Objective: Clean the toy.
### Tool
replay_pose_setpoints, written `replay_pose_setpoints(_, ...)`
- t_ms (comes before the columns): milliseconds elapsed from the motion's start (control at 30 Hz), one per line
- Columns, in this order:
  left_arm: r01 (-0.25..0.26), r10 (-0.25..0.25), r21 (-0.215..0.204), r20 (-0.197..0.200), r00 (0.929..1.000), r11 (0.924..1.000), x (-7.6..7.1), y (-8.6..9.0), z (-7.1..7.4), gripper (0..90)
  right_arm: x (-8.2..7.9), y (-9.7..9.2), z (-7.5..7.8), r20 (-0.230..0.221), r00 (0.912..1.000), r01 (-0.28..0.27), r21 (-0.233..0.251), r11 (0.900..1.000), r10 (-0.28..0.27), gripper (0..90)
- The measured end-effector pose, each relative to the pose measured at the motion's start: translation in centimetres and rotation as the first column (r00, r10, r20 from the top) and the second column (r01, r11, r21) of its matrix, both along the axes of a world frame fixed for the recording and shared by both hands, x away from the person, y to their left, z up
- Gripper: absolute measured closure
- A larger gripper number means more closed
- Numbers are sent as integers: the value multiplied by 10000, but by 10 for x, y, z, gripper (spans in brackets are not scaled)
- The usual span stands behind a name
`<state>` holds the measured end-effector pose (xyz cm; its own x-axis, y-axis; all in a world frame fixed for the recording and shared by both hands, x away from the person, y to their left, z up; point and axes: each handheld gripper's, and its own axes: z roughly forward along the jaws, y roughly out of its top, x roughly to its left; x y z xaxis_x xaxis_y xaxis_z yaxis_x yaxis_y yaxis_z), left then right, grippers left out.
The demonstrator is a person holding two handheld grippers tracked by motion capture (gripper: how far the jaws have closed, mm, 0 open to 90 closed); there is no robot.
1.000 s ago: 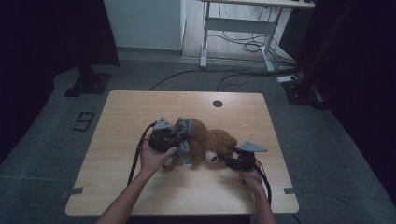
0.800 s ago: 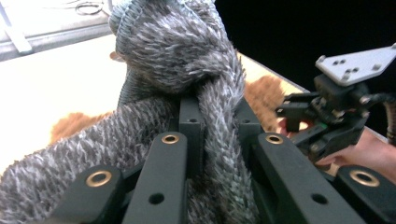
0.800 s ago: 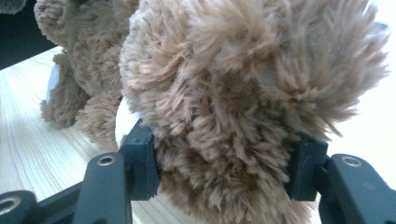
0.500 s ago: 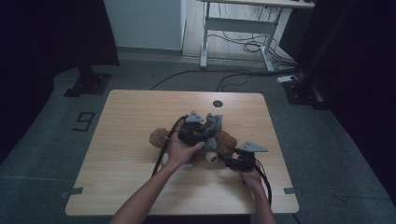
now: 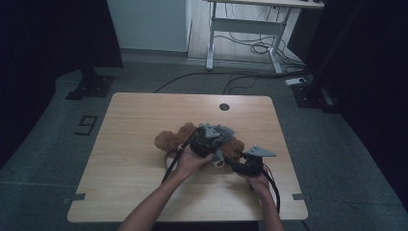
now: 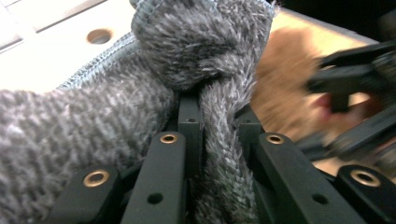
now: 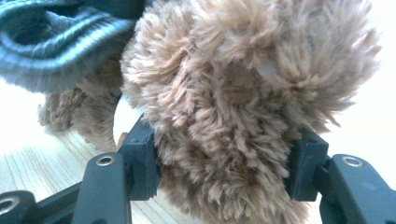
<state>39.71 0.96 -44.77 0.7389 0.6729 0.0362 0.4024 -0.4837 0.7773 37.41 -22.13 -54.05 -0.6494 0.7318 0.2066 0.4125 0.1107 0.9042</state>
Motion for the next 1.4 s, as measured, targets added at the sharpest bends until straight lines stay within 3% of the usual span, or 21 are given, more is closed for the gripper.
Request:
replay_pose_setpoints(133, -596, 583, -319, -403, 9975, 9977, 5, 40, 0, 781, 0, 0, 0, 16, 10000, 5, 20, 10000, -5, 407)
replay_pose_setpoints(333, -1350, 1334, -414, -398, 9903, 9900, 1, 90, -1, 783, 0, 0, -1, 16, 10000, -29, 53, 10000, 29, 406)
replay_pose_setpoints(533, -1710, 1671, -641, -615, 9840, 9832, 1, 108, -4, 783, 0, 0, -1, 17, 10000, -41, 58, 10000, 41, 406)
replay_pose_setpoints(667, -1984, 1974, -264, -368, 9796, 9798, 4, 112, 2, 783, 0, 0, -1, 11, 10000, -45, 82, 10000, 45, 406)
replay_pose_setpoints(800, -2089, 2081, -79, -589, 9763, 9779, 4, 122, -11, 784, 0, 0, -1, 7, 10000, -57, 135, 9999, 57, 406)
replay_pose_setpoints(933, -2482, 2431, -512, -897, 9658, 9673, 2, 143, -18, 784, 1, 0, -2, -37, 10000, -81, 231, 9997, 82, 406)
replay_pose_setpoints(967, -2676, 2611, -752, -868, 9614, 9606, 1, 152, -17, 785, 1, 0, -2, -48, 10000, -80, 235, 9997, 82, 406)
replay_pose_setpoints(1067, -2728, 2672, -942, -686, 9612, 9574, -2, 156, -10, 787, 1, 0, -2, -69, 10000, -64, 251, 9997, 66, 406)
replay_pose_setpoints(1167, -2486, 2468, -1405, -306, 9686, 9584, -5, 151, 11, 787, 2, -1, -3, -102, 9999, -69, 306, 9995, 72, 406)
replay_pose_setpoints(1267, -2007, 2085, -1781, 258, 9777, 9633, -5, 138, 41, 786, 1, -1, -3, -111, 9999, -51, 313, 9995, 55, 406)
replay_pose_setpoints(1333, -1426, 1566, -1965, 575, 9860, 9701, -2, 118, 65, 786, 1, -1, -3, -135, 9999, -45, 313, 9995, 49, 406)
replay_pose_setpoints(1400, -1243, 1398, -1993, 654, 9880, 9720, -2, 109, 71, 786, 1, -1, -3, -133, 9999, -51, 313, 9995, 55, 406)
